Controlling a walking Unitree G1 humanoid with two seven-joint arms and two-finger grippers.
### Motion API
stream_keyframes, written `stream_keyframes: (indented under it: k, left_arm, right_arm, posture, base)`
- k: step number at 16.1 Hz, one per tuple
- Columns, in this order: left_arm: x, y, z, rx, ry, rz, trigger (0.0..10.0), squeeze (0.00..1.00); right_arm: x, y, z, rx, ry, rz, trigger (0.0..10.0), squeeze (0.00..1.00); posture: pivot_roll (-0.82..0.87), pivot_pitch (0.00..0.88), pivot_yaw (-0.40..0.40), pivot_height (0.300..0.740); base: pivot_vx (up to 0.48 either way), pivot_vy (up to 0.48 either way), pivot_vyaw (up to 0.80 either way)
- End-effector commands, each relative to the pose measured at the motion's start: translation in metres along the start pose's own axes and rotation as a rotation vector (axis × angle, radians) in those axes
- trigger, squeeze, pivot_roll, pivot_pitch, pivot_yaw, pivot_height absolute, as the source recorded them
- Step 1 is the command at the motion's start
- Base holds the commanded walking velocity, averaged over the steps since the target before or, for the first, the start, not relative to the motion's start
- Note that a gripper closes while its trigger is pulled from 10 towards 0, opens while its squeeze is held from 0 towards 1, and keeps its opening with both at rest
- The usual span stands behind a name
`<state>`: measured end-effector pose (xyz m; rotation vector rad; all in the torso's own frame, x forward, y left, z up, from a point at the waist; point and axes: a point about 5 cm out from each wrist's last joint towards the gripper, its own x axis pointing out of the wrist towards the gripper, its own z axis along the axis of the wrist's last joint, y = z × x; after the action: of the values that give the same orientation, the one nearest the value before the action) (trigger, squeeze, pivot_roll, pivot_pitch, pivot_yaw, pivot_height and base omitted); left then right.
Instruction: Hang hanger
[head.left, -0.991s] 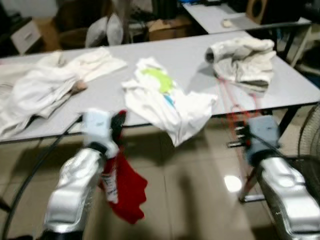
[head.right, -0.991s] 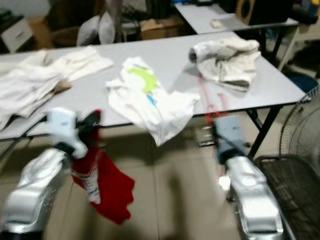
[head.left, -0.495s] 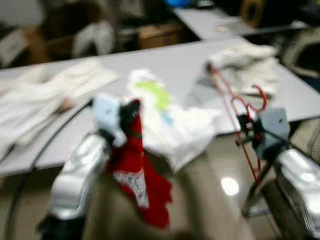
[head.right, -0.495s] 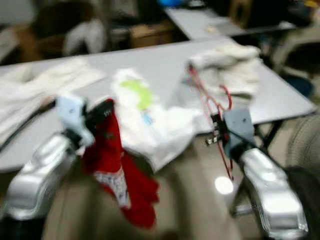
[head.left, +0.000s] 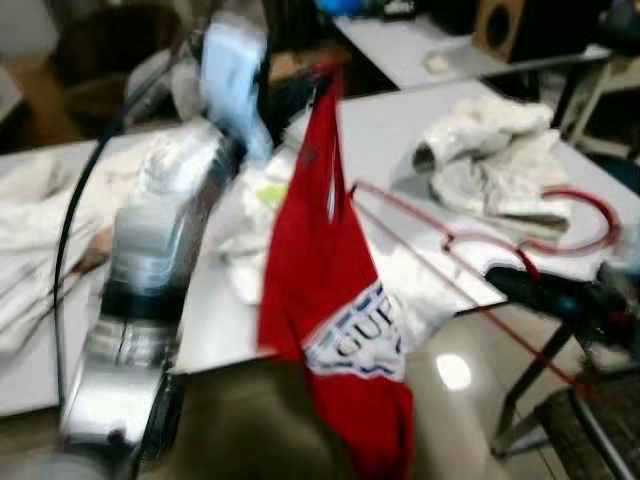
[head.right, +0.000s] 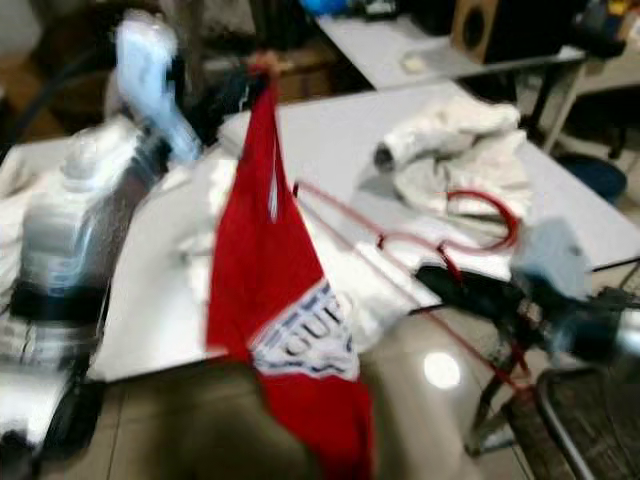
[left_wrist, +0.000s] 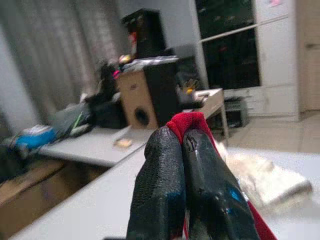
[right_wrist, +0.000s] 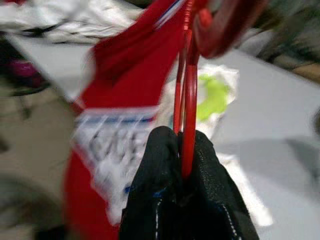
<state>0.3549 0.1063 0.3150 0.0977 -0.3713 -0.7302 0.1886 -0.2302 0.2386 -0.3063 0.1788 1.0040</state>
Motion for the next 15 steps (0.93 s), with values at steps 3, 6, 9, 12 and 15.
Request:
stream_keyframes:
  k: [3, 6, 9, 12, 15]
  left_arm:
    - [0.023, 0.025, 0.038, 0.075, -0.103, 0.013, 10.0, 0.00]
    - [0.031, 0.032, 0.053, 0.101, -0.142, 0.013, 10.0, 0.00]
    - [0.033, 0.037, 0.055, 0.145, -0.124, 0.019, 10.0, 0.00]
    - [0.027, 0.041, 0.034, 0.190, -0.043, 0.065, 10.0, 0.00]
    - [0.020, 0.046, 0.006, 0.210, 0.051, 0.133, 10.0, 0.00]
  right_arm:
    - [0.000, 0.008, 0.006, 0.011, 0.012, 0.122, 10.0, 0.00]
    - [0.011, 0.007, 0.004, -0.010, 0.056, 0.178, 10.0, 0.00]
    - [0.031, -0.014, 0.006, -0.085, 0.072, 0.160, 10.0, 0.00]
    - [0.027, -0.047, 0.010, -0.143, 0.127, -0.015, 10.0, 0.00]
    - [0.014, -0.054, 0.021, -0.173, 0.117, 0.012, 10.0, 0.00]
  posture:
    - [-0.18, 0.000, 0.090, 0.740]
    - [-0.18, 0.000, 0.089, 0.740]
    - [-0.15, 0.000, 0.056, 0.740]
    - [-0.14, 0.000, 0.035, 0.740]
    - [-0.15, 0.000, 0.019, 0.740]
  base:
    - [0.355, 0.000, 0.00]
    - [0.352, 0.000, 0.00]
    - [0.197, 0.000, 0.00]
    - [0.000, 0.000, 0.00]
    - [0.000, 0.000, 0.00]
